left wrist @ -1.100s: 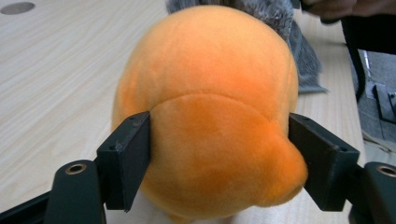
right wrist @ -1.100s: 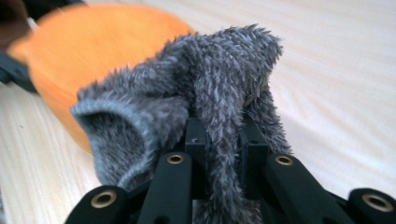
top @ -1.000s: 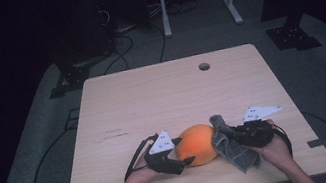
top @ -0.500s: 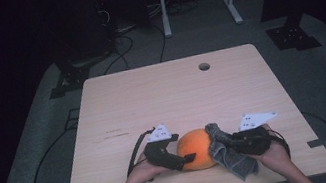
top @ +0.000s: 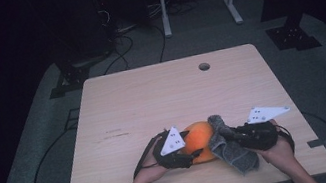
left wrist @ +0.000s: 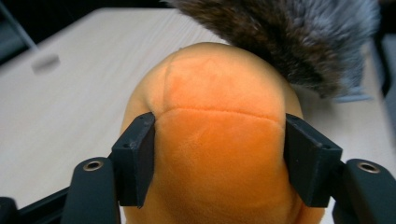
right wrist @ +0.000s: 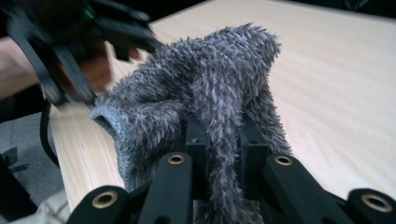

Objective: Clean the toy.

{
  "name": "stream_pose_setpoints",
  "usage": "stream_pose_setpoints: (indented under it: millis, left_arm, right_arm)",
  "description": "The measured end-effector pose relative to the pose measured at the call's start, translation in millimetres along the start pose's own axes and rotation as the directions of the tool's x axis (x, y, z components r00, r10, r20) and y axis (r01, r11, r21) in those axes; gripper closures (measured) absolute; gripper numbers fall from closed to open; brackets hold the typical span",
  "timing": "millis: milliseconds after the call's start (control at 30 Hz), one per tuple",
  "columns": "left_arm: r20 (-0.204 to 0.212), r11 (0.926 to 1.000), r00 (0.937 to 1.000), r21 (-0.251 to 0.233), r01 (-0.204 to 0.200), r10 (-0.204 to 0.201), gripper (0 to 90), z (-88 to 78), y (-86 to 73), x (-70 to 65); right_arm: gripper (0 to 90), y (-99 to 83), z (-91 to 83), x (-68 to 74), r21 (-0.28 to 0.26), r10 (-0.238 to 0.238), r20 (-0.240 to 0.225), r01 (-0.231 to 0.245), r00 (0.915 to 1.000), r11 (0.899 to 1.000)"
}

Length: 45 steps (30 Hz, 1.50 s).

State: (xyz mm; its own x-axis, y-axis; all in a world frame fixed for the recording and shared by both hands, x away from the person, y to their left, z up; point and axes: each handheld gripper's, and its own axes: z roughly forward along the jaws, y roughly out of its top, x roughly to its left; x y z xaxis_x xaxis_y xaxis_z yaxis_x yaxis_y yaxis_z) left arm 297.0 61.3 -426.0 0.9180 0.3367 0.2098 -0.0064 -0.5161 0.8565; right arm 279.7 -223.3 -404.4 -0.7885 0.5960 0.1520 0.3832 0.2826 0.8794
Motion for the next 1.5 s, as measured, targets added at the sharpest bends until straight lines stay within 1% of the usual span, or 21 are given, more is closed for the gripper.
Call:
stream_pose_setpoints:
  millis: [33, 133, 200, 233, 267, 300, 433, 567, 667, 700, 733, 800, 867, 933, 1000, 1100, 1200, 1300, 1400, 1433, 1500]
  left_arm:
    - [-0.003, 0.9991, 0.9991, -0.004, -0.043, 0.043, 31.8, 4.3, -0.4, -2.0]
    - [0.022, 0.9988, 0.9993, 0.036, -0.032, 0.032, 24.7, 6.5, -7.3, 1.4]
    - [0.033, 0.9990, 0.9992, 0.040, 0.022, -0.024, 21.0, 1.6, -15.7, 8.3]
    - [0.032, 0.9963, 0.9964, 0.039, 0.077, -0.078, 19.8, -3.9, -21.4, 13.5]
    - [0.032, 0.9963, 0.9964, 0.039, 0.077, -0.078, 19.5, -3.9, -21.4, 13.5]
    - [0.031, 0.9911, 0.9913, 0.039, 0.127, -0.128, 19.1, -7.2, -26.0, 16.9]
    - [0.030, 0.9871, 0.9876, 0.048, 0.153, -0.154, 19.1, -8.5, -32.4, 17.1]
    - [0.020, 0.9869, 0.9887, 0.066, 0.147, -0.149, 18.7, -9.3, -34.9, 15.1]
    - [0.024, 0.9871, 0.9893, 0.075, 0.142, -0.144, 18.4, -9.3, -35.2, 15.0]
    - [0.028, 0.9861, 0.9879, 0.072, 0.150, -0.152, 17.9, -8.3, -37.0, 15.9]
    - [0.028, 0.9861, 0.9879, 0.072, 0.150, -0.152, 17.6, -8.3, -37.0, 15.9]
    - [0.027, 0.9870, 0.9884, 0.064, 0.147, -0.149, 17.6, -7.6, -38.5, 16.3]
    - [0.027, 0.9885, 0.9903, 0.069, 0.134, -0.137, 17.7, -7.8, -39.7, 16.3]
    - [0.026, 0.9883, 0.9900, 0.067, 0.137, -0.139, 17.7, -8.4, -39.7, 16.2]
    - [0.025, 0.9881, 0.9898, 0.068, 0.138, -0.140, 17.7, -8.6, -39.5, 16.0]
    - [0.026, 0.9869, 0.9886, 0.068, 0.146, -0.148, 17.6, -7.2, -40.6, 14.6]
    - [0.024, 0.9877, 0.9904, 0.080, 0.134, -0.136, 17.6, -8.1, -41.1, 13.5]
    - [0.025, 0.9877, 0.9906, 0.084, 0.132, -0.135, 17.6, -6.4, -42.0, 13.2]
    - [0.022, 0.9893, 0.9926, 0.088, 0.117, -0.119, 17.7, -4.9, -40.9, 12.3]
    - [0.022, 0.9888, 0.9916, 0.081, 0.125, -0.127, 17.7, -4.9, -40.3, 12.7]
    - [0.021, 0.9883, 0.9909, 0.079, 0.131, -0.133, 17.7, -4.8, -40.0, 13.1]
  right_arm:
    - [77.4, 3.0, 3.4, 5.2, -0.006, -0.018, -0.004, 0.018, 0.9998, 1.000]
    - [77.4, 3.1, 24.5, 16.6, 0.044, -0.082, 0.022, 0.081, 0.9964, 0.996]
    - [77.5, -0.2, 29.9, 13.6, 0.042, -0.071, 0.002, 0.070, 0.9975, 0.997]
    - [77.6, -3.0, 31.1, 8.8, 0.048, -0.064, 0.011, 0.063, 0.9979, 0.997]
    - [77.6, -3.0, 31.1, 8.8, 0.048, -0.064, 0.011, 0.063, 0.9979, 0.997]
    - [77.6, -8.9, 29.6, 0.5, 0.051, -0.034, 0.021, 0.033, 0.9992, 0.998]
    - [77.5, -18.0, 25.7, -9.5, 0.064, 0.000, 0.033, -0.002, 0.9995, 0.998]
    - [77.5, -29.8, 20.6, -25.8, 0.121, 0.036, 0.087, -0.046, 0.9956, 0.992]
    - [77.4, -29.1, 17.1, -27.5, 0.111, 0.046, 0.091, -0.056, 0.9948, 0.992]
    - [77.3, -24.7, 13.0, -24.7, 0.069, 0.057, 0.072, -0.062, 0.9958, 0.996]
    - [77.3, -24.7, 13.0, -24.7, 0.069, 0.057, 0.072, -0.062, 0.9958, 0.996]
    - [76.8, -20.5, 13.5, -19.7, 0.035, 0.055, 0.027, -0.056, 0.9981, 0.998]
    - [76.5, -21.1, 19.3, -16.4, 0.066, 0.020, 0.024, -0.022, 0.9995, 0.998]
    - [76.6, -24.3, 23.4, -20.1, 0.080, 0.028, 0.011, -0.029, 0.9996, 0.996]
    - [76.9, -26.7, 23.3, -26.7, 0.092, 0.051, 0.020, -0.053, 0.9985, 0.994]
    - [77.3, -34.5, 26.6, -33.0, 0.181, 0.033, 0.112, -0.053, 0.9931, 0.982]
    - [77.5, -32.2, 22.9, -32.3, 0.156, 0.045, 0.093, -0.059, 0.9946, 0.986]
    - [77.0, -19.3, 14.4, -21.2, 0.056, 0.038, 0.026, -0.040, 0.9989, 0.998]
    - [76.9, -19.1, 17.3, -16.8, 0.059, 0.023, 0.016, -0.024, 0.9996, 0.998]
    - [76.7, -24.0, 22.4, -18.1, 0.098, 0.015, 0.039, -0.018, 0.9991, 0.995]
    - [76.8, -26.5, 23.6, -20.8, 0.114, 0.020, 0.048, -0.026, 0.9986, 0.993]
